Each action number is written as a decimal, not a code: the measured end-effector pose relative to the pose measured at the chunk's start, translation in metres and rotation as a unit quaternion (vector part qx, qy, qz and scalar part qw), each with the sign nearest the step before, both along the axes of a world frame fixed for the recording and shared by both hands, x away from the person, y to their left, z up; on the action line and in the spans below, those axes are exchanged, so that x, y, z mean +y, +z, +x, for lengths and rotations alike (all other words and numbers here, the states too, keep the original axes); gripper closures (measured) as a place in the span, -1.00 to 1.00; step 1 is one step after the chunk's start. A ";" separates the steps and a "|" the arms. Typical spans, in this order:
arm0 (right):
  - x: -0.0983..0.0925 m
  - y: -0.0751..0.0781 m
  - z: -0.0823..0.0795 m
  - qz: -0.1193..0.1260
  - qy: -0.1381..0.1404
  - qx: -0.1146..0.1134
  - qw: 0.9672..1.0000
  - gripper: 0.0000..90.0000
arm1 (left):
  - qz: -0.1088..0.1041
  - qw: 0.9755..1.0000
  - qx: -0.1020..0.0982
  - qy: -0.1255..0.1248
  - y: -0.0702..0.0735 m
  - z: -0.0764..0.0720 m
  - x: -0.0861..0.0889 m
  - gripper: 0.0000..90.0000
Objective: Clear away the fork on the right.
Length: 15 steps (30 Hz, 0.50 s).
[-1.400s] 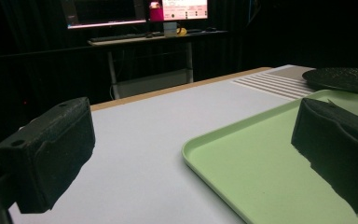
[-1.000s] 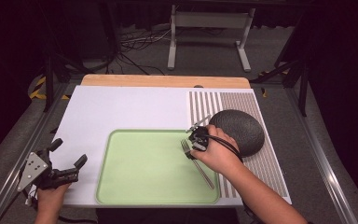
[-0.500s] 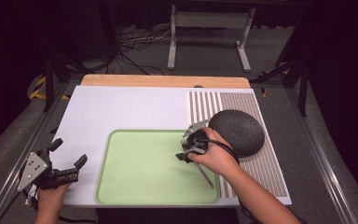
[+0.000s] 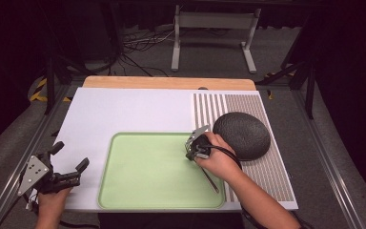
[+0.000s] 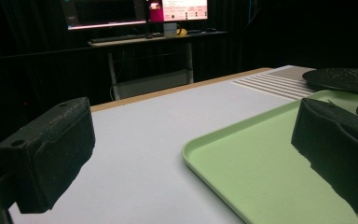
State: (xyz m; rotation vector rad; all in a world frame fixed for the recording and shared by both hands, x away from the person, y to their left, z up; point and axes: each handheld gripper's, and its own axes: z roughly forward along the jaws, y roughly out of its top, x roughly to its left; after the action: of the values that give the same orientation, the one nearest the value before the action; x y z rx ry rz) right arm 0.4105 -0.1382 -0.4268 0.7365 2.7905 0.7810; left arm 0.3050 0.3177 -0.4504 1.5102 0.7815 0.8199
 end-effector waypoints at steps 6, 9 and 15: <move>0.000 -0.003 0.000 -0.010 0.000 0.000 1.000 0.99 | 0.000 1.000 -0.001 0.000 0.000 0.000 0.000 -1.00; -0.001 -0.003 0.000 -0.014 0.000 0.003 1.000 0.99 | -0.001 1.000 -0.001 0.000 0.000 0.000 0.000 -1.00; 0.000 -0.004 0.000 -0.020 0.000 0.004 1.000 1.00 | 0.000 1.000 0.000 -0.001 0.000 0.000 -0.001 -1.00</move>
State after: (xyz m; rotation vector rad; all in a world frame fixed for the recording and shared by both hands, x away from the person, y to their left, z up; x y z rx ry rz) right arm 0.4102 -0.1381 -0.4309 0.7354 2.8041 0.7217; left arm 0.3054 0.3172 -0.4505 1.5105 0.7798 0.8187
